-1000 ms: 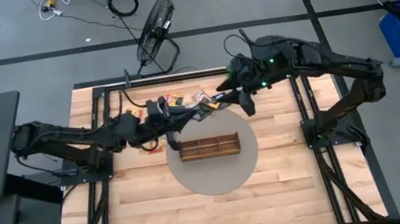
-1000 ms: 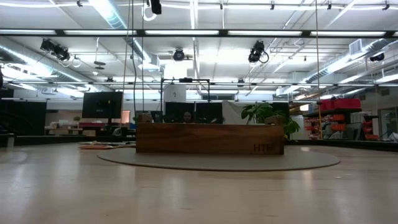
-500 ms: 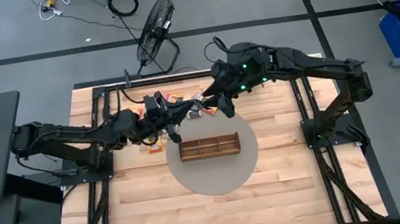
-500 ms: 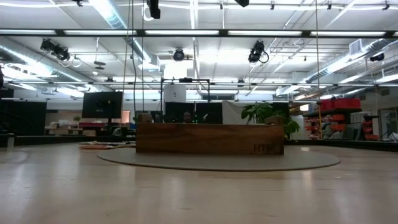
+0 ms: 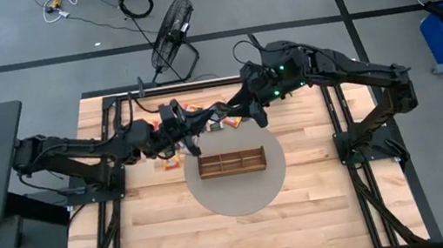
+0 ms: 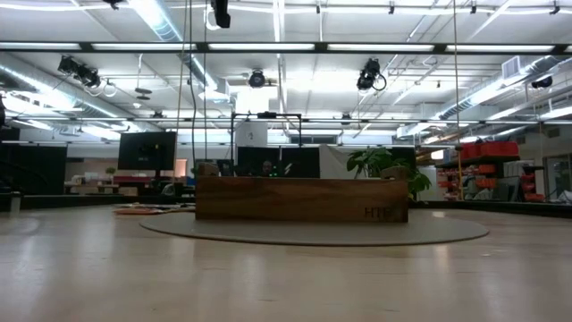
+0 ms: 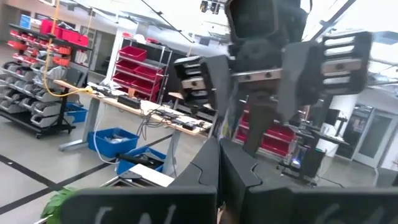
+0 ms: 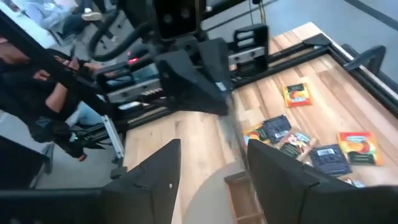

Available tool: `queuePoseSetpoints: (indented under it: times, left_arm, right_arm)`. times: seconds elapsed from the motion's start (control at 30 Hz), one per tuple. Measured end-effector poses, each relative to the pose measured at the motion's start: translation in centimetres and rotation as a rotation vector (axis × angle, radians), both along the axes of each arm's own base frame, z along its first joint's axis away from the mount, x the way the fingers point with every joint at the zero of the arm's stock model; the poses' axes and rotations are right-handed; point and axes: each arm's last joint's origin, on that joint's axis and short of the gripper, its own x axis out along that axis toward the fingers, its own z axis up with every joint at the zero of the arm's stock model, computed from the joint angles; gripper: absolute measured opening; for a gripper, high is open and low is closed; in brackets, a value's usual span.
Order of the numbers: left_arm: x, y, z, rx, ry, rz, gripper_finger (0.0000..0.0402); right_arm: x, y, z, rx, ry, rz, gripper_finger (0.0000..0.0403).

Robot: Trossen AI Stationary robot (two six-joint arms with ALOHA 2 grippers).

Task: Pick & Place Tea
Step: Put the blue tea bag into the right section of the wooden organizer

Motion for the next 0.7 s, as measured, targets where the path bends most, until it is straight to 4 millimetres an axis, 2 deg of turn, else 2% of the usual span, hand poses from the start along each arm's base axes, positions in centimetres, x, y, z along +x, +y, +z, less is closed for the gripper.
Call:
queuePoseSetpoints:
  times: [0.17,0.4,0.7]
  left_arm:
    - [0.0,0.4,0.02,0.002,-0.003,0.001,0.0005]
    - [0.0,0.54,0.08,-0.002,-0.013,-0.022,0.0005]
    - [-0.05,0.53,0.26,0.004,-0.031,-0.024,0.0006]
  right_arm:
    - [0.07,0.12,0.16,0.033,-0.018,0.035,0.0194]
    - [0.05,-0.01,0.1,0.015,-0.01,-0.005,0.0192]
    - [-0.2,-0.3,-0.43,-0.002,0.051,-0.062,0.014]
